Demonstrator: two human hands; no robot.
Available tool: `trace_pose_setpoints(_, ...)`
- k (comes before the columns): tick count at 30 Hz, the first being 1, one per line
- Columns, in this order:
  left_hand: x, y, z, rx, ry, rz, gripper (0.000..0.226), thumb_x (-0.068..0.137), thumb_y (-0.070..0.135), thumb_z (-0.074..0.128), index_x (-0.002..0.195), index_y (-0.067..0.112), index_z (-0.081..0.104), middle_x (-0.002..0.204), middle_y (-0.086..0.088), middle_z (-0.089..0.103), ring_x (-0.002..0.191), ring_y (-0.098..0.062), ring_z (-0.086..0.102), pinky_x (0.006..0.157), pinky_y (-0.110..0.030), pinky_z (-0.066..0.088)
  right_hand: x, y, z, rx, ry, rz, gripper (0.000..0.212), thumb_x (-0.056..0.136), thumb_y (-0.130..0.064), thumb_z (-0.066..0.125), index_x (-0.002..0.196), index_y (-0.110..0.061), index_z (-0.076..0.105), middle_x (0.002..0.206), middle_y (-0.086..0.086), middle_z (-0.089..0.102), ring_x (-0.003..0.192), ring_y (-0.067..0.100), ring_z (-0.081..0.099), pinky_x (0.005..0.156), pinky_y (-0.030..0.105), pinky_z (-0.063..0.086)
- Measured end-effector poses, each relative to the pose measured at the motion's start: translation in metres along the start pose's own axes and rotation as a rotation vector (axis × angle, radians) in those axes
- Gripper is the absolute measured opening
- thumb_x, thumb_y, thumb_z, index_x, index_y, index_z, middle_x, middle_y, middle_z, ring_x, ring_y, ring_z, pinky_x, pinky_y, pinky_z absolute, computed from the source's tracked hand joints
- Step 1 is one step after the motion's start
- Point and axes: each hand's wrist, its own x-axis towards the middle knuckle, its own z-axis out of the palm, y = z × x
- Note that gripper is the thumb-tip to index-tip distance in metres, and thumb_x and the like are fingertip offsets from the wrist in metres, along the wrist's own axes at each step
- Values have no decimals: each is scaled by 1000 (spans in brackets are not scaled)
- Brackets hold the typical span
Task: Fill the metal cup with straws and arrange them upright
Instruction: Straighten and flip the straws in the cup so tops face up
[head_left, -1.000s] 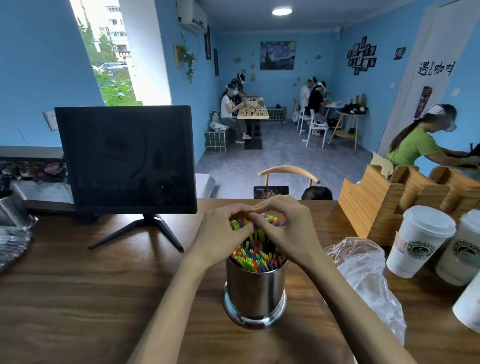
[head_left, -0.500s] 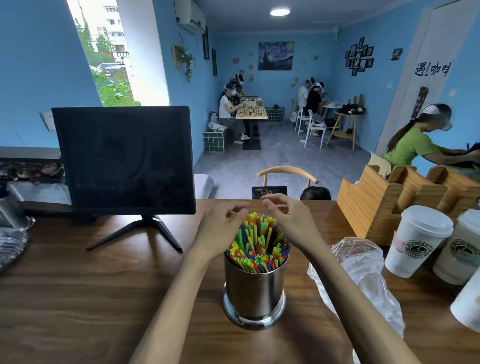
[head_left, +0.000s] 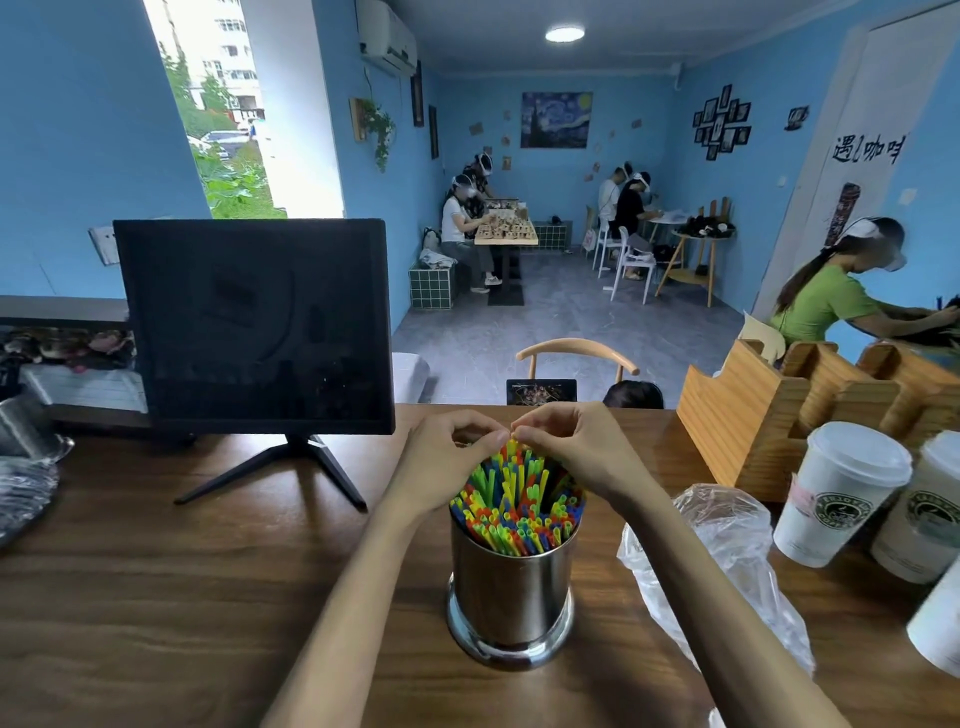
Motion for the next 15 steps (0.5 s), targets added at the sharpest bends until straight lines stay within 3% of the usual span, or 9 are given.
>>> trace_pose_setpoints(5, -2, 13, -3, -146, 52, 34, 10, 89, 24, 76, 99, 24, 79, 91, 13, 77, 89, -7, 72, 80, -23, 58, -3, -12, -4, 109, 47, -128, 12, 91, -19, 73, 103, -17, 76, 93, -4, 78, 92, 8, 73, 85, 22, 57)
trace_pose_setpoints(10, -2, 24, -5, -186, 172, 94, 9, 87, 23, 79, 90, 32, 78, 94, 15, 75, 97, -2, 68, 86, -19, 53, -9, -16, -4, 242, 82, -98, 11, 93, -19, 71, 101, -25, 74, 95, -3, 77, 92, 9, 72, 80, 17, 55)
trace_pose_setpoints(13, -5, 30, -5, -177, 171, 92, 9, 88, 24, 76, 90, 33, 77, 83, 20, 71, 83, 4, 66, 70, -12, 50, -12, -17, -2, 257, 102, -65, 7, 88, -25, 74, 94, -23, 78, 91, -5, 76, 84, 1, 68, 72, 14, 53)
trace_pose_setpoints(15, -7, 33, -4, -238, 155, 40, 6, 89, 25, 74, 91, 30, 77, 79, 18, 74, 80, 1, 69, 67, -14, 53, -13, -17, -1, 319, 111, -29, 14, 85, -30, 74, 93, -19, 78, 92, -2, 76, 80, -1, 65, 67, 11, 50)
